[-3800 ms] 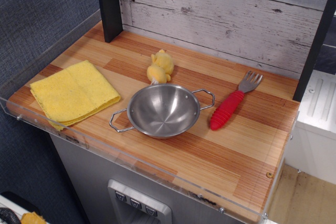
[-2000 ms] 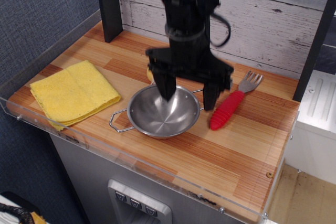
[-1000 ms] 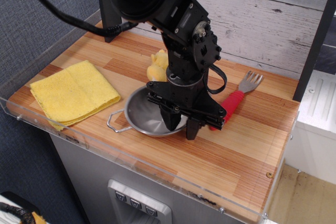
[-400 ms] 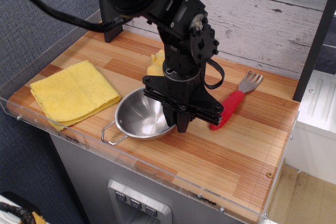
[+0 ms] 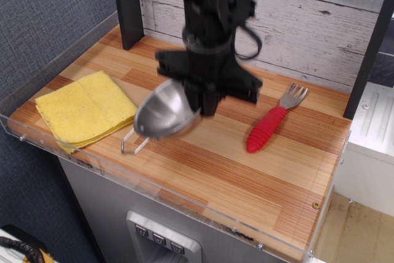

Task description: Place the silver bowl on the yellow cloth.

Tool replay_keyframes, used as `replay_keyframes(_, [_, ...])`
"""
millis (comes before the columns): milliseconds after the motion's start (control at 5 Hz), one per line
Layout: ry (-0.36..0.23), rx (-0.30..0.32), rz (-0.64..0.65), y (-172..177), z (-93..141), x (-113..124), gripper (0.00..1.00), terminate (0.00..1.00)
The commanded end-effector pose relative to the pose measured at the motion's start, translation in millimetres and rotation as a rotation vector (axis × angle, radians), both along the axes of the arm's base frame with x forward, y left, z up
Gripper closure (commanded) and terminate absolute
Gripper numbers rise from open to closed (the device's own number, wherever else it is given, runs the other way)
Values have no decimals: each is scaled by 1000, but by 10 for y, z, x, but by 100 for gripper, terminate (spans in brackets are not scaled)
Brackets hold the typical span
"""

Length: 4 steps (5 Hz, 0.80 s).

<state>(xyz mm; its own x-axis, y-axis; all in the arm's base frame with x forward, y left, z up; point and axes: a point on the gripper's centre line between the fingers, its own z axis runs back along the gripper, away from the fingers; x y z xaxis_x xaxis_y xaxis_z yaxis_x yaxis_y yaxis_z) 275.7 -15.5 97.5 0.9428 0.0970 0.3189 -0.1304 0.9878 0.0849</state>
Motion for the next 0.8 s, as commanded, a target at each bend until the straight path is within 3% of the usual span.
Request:
replay_keyframes(0, [-91, 28, 165, 470, 422, 46, 100, 0])
replay_keyframes(200, [-66, 50, 242, 787, 332, 107, 100, 0])
replay_keyframes(600, [-54, 37, 346, 1228, 193, 264, 100, 0])
